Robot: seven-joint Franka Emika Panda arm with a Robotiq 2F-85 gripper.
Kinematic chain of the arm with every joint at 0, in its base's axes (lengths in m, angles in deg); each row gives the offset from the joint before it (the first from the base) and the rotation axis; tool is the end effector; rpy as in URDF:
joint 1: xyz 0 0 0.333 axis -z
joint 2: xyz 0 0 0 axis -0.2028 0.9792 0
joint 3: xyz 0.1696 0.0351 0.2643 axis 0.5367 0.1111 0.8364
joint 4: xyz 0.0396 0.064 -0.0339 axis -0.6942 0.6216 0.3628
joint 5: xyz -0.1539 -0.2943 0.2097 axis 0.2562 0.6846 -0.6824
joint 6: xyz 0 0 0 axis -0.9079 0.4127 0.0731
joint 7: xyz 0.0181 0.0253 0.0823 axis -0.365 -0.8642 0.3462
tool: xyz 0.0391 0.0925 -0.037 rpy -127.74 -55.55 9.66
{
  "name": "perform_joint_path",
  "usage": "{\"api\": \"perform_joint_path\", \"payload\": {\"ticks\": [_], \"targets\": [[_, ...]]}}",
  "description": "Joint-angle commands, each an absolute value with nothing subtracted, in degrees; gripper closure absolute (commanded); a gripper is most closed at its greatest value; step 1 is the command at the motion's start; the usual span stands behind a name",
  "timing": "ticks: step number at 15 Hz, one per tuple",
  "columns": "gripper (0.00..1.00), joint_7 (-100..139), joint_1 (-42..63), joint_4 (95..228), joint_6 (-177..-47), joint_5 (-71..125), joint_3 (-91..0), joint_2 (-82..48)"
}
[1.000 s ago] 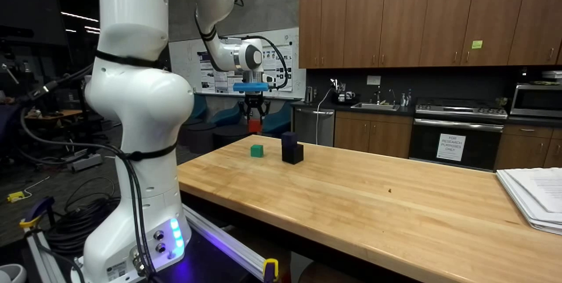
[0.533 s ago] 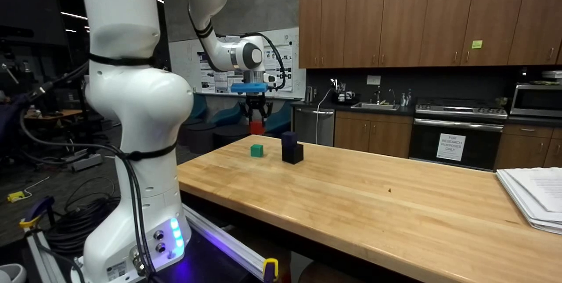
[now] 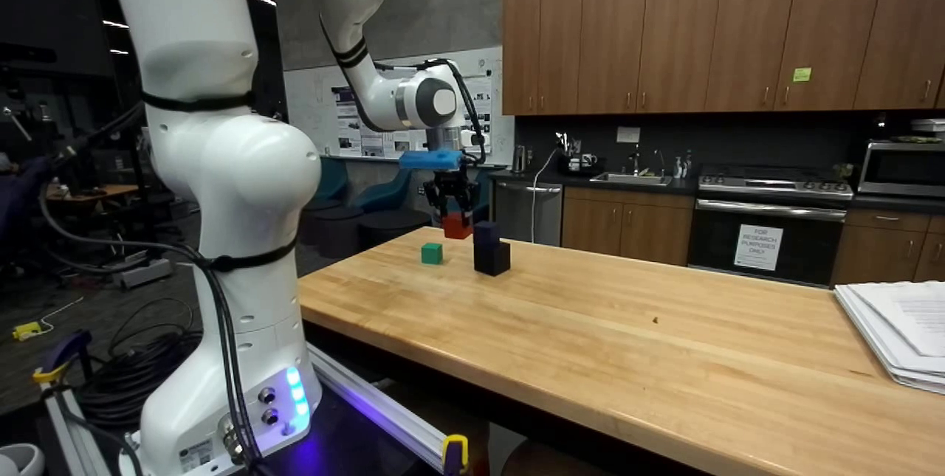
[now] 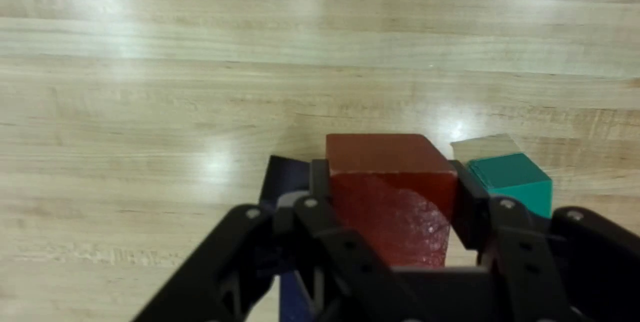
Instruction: Move the orange block to the right and the blue block to the left
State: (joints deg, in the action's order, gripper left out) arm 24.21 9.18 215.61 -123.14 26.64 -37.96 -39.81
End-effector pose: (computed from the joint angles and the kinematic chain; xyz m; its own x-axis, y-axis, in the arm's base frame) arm 0.4523 0.0479 0.3182 0.9839 0.1455 0.1039 0.1424 -0.9891 0.0367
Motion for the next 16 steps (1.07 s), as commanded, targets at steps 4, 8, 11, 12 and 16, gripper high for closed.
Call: {"api": "perform_joint_path", "payload": {"ticks": [4, 8, 11, 12, 16], "targets": [[0.69, 16.36, 13.76, 219.92, -127.91, 32.78, -40.25, -39.93], [0.69, 11.30, 15.75, 218.74, -128.19, 35.77, -41.13, -37.84], [0.69, 8.33, 16.75, 216.87, -128.18, 37.48, -41.97, -35.34], [0.69, 7.44, 16.94, 216.03, -127.95, 37.80, -42.28, -34.30], [0.69, 5.63, 16.47, 212.32, -126.93, 37.40, -43.93, -29.31]]}}
